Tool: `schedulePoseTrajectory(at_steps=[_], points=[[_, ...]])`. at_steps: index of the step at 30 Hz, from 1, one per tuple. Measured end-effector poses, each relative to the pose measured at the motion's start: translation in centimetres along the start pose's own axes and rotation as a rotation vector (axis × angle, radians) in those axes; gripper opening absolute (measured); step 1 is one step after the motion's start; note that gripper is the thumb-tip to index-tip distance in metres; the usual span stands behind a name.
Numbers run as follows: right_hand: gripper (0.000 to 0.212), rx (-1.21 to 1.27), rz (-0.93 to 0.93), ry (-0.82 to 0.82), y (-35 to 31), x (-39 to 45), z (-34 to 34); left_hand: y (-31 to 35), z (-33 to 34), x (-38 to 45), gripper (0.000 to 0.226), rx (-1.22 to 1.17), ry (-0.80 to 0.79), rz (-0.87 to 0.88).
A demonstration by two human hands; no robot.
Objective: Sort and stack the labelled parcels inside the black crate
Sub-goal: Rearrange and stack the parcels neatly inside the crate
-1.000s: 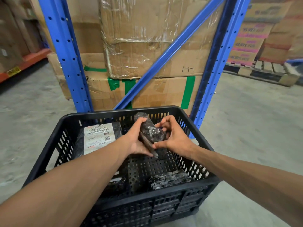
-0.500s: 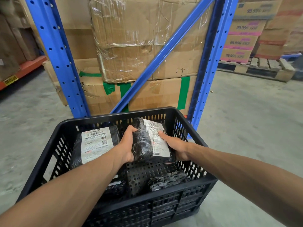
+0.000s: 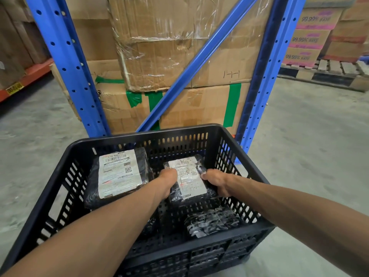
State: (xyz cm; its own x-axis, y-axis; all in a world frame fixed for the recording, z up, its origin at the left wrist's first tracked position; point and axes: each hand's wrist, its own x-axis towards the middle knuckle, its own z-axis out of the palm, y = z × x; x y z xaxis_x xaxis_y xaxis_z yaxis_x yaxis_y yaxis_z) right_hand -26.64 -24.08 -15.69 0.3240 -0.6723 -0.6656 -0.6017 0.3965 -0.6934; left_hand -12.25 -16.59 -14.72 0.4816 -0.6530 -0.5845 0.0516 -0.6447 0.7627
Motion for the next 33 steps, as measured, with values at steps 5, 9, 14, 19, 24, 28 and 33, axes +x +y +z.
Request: schedulePoseTrajectory(at_steps=[5,9,14,19,24,28,33], points=[[0.026,-0.265,0.165,-0.077,-0.4,1.4,0.9,-1.6,0.1,2.0,0.058,0.140,0.048,-0.022],[0.032,-0.326,0.142,-0.108,-0.1,2.5,1.6,-2.4,0.4,3.1,0.072,0.205,0.007,-0.041],[0.050,-0.376,0.103,-0.087,1.3,3.5,1.9,-3.8,0.9,4.4,0.068,0.265,-0.014,-0.099],[0.079,-0.374,0.064,-0.123,1.9,4.2,2.4,-4.4,1.4,5.0,0.078,0.258,-0.007,-0.117],[0.083,-0.684,0.028,-0.114,1.5,3.9,1.5,-3.5,1.2,4.0,0.067,0.299,-0.037,-0.047],[0.064,-1.097,-0.016,-0.104,0.9,2.7,0.6,-3.0,1.9,1.8,0.075,0.591,-0.168,-0.059],[0.068,-1.235,0.191,-0.259,2.0,0.7,-0.2,-2.9,2.9,-1.7,0.065,0.813,-0.322,-0.043]])
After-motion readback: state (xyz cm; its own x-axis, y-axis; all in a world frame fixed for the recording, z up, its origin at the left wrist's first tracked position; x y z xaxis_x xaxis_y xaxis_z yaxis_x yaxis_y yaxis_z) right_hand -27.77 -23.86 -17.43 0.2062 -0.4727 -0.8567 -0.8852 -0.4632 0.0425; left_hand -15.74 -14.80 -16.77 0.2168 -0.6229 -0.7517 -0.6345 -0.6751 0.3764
